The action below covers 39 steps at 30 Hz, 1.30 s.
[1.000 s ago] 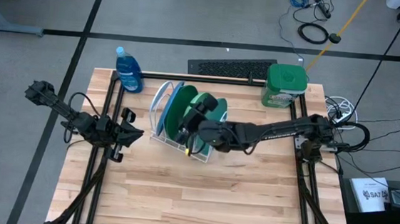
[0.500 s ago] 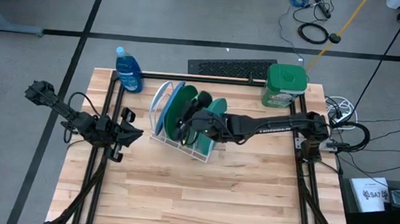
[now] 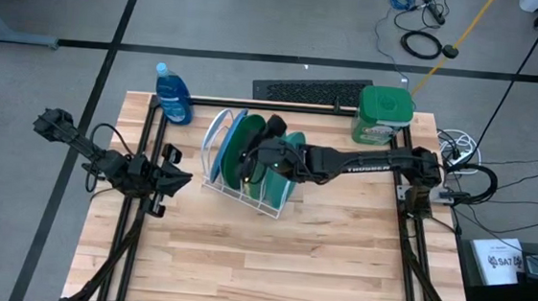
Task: Sort dishes
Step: Adjust the blue plate on the dish rack, then return to Home Position
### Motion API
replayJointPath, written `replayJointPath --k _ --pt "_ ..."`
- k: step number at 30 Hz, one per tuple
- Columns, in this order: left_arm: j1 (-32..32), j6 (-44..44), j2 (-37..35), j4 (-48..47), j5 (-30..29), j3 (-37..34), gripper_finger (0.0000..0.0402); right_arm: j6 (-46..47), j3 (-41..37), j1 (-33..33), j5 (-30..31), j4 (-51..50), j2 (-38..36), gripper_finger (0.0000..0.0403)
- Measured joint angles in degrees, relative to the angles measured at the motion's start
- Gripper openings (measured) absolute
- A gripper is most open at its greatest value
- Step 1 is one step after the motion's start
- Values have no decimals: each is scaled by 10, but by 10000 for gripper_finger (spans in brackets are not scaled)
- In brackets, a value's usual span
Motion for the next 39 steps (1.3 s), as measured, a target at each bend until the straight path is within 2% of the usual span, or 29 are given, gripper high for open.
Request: replayJointPath --k 15,18,27,39 --pt "0 0 0 2 0 0 31 -7 0 -43 -46 -23 18 212" --pt "0 1 0 3 0 0 31 -17 0 -52 -46 -8 29 212" --pt "0 1 0 5 0 0 31 -48 0 -64 -45 123 47 212" --pt "0 5 0 5 0 0 31 -39 0 -62 -46 141 46 212"
